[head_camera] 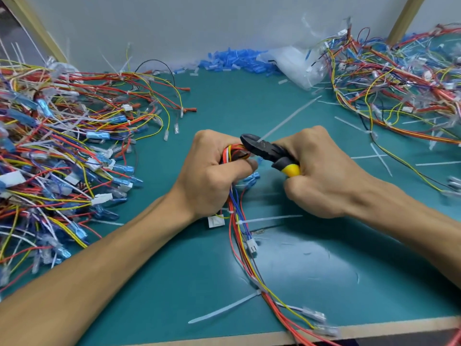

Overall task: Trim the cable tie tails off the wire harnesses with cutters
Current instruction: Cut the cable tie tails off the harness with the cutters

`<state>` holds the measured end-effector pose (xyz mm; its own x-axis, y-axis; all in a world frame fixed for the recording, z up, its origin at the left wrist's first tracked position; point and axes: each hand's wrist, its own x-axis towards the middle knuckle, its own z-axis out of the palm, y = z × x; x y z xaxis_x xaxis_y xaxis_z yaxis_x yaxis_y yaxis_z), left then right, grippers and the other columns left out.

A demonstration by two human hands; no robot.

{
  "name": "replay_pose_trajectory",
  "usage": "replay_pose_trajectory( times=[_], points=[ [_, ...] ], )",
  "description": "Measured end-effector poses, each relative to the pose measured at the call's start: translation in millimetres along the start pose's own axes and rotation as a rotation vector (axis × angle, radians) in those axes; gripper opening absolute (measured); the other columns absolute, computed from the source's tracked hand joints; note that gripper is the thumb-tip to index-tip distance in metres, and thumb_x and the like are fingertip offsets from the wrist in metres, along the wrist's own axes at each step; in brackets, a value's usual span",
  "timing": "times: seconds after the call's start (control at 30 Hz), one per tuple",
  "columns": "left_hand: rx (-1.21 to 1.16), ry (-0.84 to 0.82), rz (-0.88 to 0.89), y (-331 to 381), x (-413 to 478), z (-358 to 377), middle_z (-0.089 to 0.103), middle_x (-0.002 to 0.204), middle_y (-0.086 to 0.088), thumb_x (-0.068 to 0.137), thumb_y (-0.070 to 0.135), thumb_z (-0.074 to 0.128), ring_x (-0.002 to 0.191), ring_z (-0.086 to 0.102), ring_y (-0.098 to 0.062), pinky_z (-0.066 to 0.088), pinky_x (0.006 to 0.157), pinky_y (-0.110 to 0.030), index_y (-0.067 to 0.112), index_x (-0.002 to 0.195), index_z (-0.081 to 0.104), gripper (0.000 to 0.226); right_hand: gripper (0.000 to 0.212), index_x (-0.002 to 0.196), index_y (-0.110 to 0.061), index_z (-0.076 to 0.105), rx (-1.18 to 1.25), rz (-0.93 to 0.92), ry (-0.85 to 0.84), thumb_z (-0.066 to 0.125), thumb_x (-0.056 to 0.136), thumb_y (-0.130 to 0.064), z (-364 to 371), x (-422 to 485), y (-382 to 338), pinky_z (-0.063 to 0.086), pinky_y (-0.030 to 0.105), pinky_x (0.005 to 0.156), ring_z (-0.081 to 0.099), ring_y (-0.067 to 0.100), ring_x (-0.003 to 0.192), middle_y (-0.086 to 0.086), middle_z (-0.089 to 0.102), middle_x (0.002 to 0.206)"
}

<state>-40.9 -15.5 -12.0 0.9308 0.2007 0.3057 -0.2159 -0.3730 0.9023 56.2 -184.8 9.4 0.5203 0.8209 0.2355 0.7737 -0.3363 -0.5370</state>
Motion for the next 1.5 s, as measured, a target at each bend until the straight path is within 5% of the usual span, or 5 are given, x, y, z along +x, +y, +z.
replay_pose_trajectory(
  times=[0.83,0.93,1.23,1.4,1.5],
  points=[
    [-0.093,0.013,-0.03,2,5,2,0.021,0.05,-0.009,0.081,0.027,0.067,0.049,0.018,-0.026,0.021,0.048,-0.042,0.01,0.054,0.03,0.049,0.02,0.059,-0.017,0.026,0.036,0.029,0.081,0.044,0.058,-0.01,-6,14,8,0.011,0.029,0.045,0.016,0.013,0.055,-0.007,0.018,0.058],
    [-0.153,0.012,-0.06,-5,-1,-5,0.025,0.048,0.003,0.082,0.025,0.068,0.044,0.02,-0.021,0.019,0.053,-0.031,0.017,0.05,0.036,0.046,0.026,0.059,-0.012,0.034,0.271,0.242,0.334,0.054,0.07,0.001,-40,21,27,0.016,0.022,0.042,0.024,0.013,0.047,-0.005,0.029,0.052],
    [-0.289,0.092,-0.097,-2,9,3,0.028,0.042,0.012,0.083,0.004,0.06,0.035,0.023,-0.011,0.024,0.047,-0.02,0.029,0.046,0.038,0.05,0.018,0.067,0.002,0.037,0.228,0.042,0.273,0.05,0.061,-0.01,-28,19,12,0.023,0.043,0.049,0.024,0.018,0.057,0.004,0.029,0.059],
    [-0.24,0.073,-0.061,-4,9,1,0.032,0.043,0.016,0.081,0.022,0.065,0.036,0.026,-0.009,0.022,0.053,-0.023,0.031,0.046,0.044,0.042,0.037,0.08,-0.003,0.053,0.611,0.161,0.153,0.048,0.043,-0.003,-25,19,20,0.036,0.041,0.05,0.041,0.034,0.064,0.024,0.045,0.071],
    [-0.262,0.09,-0.059,-8,7,-1,0.03,0.044,0.01,0.081,0.024,0.068,0.037,0.024,-0.016,0.024,0.053,-0.028,0.025,0.049,0.04,0.042,0.056,0.092,-0.003,0.067,1.067,0.304,0.106,0.04,0.043,0.001,-22,24,23,0.049,0.039,0.072,0.057,0.029,0.08,0.018,0.057,0.085]
  ],
)
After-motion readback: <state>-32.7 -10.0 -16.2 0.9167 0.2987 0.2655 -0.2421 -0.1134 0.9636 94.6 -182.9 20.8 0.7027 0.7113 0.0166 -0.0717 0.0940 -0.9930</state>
